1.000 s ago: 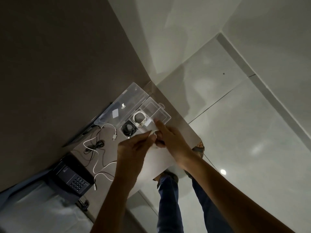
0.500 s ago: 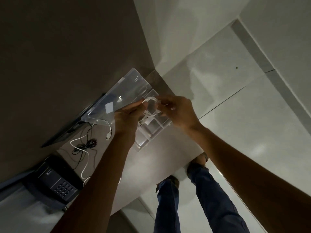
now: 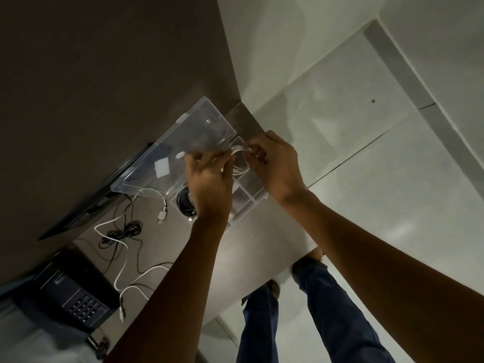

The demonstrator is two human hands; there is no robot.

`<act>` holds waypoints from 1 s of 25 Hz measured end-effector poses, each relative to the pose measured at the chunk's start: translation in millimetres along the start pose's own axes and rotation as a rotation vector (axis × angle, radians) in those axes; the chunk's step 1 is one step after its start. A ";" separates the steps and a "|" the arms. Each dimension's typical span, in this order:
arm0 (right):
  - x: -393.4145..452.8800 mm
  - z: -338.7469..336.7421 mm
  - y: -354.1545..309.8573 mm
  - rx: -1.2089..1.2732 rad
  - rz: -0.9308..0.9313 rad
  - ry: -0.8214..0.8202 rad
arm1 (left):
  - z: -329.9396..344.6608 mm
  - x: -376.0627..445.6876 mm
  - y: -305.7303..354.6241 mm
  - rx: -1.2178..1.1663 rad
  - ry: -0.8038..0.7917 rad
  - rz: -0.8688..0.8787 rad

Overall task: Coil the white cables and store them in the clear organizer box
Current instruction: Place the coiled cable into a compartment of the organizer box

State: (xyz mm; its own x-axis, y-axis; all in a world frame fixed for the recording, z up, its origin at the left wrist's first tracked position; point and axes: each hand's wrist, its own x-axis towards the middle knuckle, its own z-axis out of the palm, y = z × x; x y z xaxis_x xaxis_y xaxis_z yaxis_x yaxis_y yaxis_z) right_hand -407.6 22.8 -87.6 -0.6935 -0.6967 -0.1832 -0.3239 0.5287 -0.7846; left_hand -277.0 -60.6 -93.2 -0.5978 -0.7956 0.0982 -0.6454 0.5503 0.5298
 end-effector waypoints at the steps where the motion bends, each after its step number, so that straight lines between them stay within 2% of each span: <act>1: 0.3 -1.2 2.0 -0.009 -0.012 -0.008 | 0.8 -2.1 -2.8 0.057 -0.002 0.040; 4: 2.5 -0.9 7.3 -0.098 -0.043 -0.088 | 1.2 -6.4 -9.1 0.109 -0.054 0.026; 8: -1.3 -3.9 14.4 0.030 0.019 -0.184 | 3.7 -5.7 -14.3 0.027 -0.102 0.002; 11: -10.7 -7.1 23.4 0.017 -0.003 -0.212 | 3.7 -6.3 -8.9 -0.121 -0.071 -0.163; 14: -9.2 -4.7 18.6 0.079 0.100 -0.132 | -2.5 -4.0 -8.3 -0.269 -0.065 -0.321; 16: -3.4 3.4 11.1 0.009 0.093 -0.049 | -6.2 -2.9 -12.0 -0.158 -0.135 -0.225; 18: 4.7 10.1 7.8 0.028 0.198 0.002 | -7.8 -4.2 -13.3 0.022 -0.210 -0.069; 20: 10.0 14.6 10.8 0.059 0.317 0.022 | -6.8 -7.8 -12.6 0.102 -0.247 -0.017; 25: 5.7 11.6 16.7 0.103 0.313 -0.028 | -4.9 -27.0 -10.8 -0.016 -0.201 -0.034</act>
State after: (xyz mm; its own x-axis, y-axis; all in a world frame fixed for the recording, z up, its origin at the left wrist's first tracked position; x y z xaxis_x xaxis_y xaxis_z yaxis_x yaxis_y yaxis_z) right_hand -409.4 22.0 -108.5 -0.7308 -0.5222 -0.4396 -0.0306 0.6684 -0.7431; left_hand -251.5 -46.3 -97.5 -0.6597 -0.7462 -0.0893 -0.6603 0.5186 0.5432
